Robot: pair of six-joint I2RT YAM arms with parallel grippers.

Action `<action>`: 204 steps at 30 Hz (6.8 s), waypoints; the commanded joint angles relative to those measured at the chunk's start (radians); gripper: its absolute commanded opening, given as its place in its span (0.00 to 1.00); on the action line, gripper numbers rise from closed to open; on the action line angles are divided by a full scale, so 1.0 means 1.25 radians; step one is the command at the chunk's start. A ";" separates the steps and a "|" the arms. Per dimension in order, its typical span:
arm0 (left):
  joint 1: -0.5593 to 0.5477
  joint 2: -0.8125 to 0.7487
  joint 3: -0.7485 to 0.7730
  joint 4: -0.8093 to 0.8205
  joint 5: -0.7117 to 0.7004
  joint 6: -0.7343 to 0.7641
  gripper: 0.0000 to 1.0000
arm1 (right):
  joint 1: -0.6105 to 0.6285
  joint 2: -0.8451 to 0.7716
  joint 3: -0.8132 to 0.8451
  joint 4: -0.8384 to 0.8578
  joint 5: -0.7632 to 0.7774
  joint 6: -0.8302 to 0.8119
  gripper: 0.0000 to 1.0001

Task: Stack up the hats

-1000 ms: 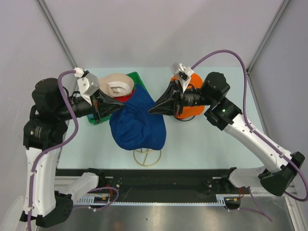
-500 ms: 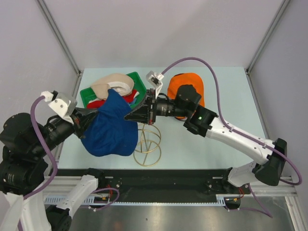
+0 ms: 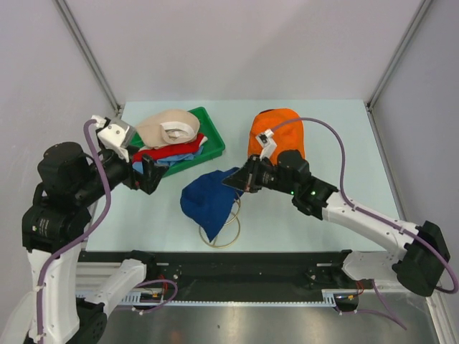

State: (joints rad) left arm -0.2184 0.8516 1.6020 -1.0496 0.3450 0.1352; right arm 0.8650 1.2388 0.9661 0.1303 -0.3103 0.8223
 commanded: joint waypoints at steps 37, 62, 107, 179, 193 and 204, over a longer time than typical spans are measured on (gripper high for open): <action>-0.125 -0.015 -0.373 0.290 0.021 -0.178 1.00 | 0.097 -0.233 -0.348 -0.100 0.329 0.064 0.00; 0.120 0.300 -0.405 0.537 -0.282 -0.309 1.00 | 0.172 -0.552 -0.239 -0.518 0.690 -0.042 0.87; 0.115 0.541 0.072 0.564 -0.295 -0.149 0.00 | -0.169 -0.404 -0.152 -0.372 0.413 -0.256 0.90; -0.266 -0.117 -0.615 0.796 -0.131 -0.036 0.00 | 0.146 -0.153 -0.068 0.082 0.532 -0.655 0.00; -0.267 -0.252 -0.686 0.533 -0.258 -0.187 0.55 | 0.345 -0.165 -0.156 0.110 0.689 -0.741 0.00; -0.266 -0.392 -0.575 0.324 -0.024 -0.358 0.80 | 0.453 -0.126 -0.162 0.178 0.789 -0.831 0.00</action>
State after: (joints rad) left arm -0.5461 0.4042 0.8074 -0.5770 0.1425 -0.1780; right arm 1.3899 1.0615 0.7506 0.2516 0.5983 -0.1631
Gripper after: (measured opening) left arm 0.823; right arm 0.022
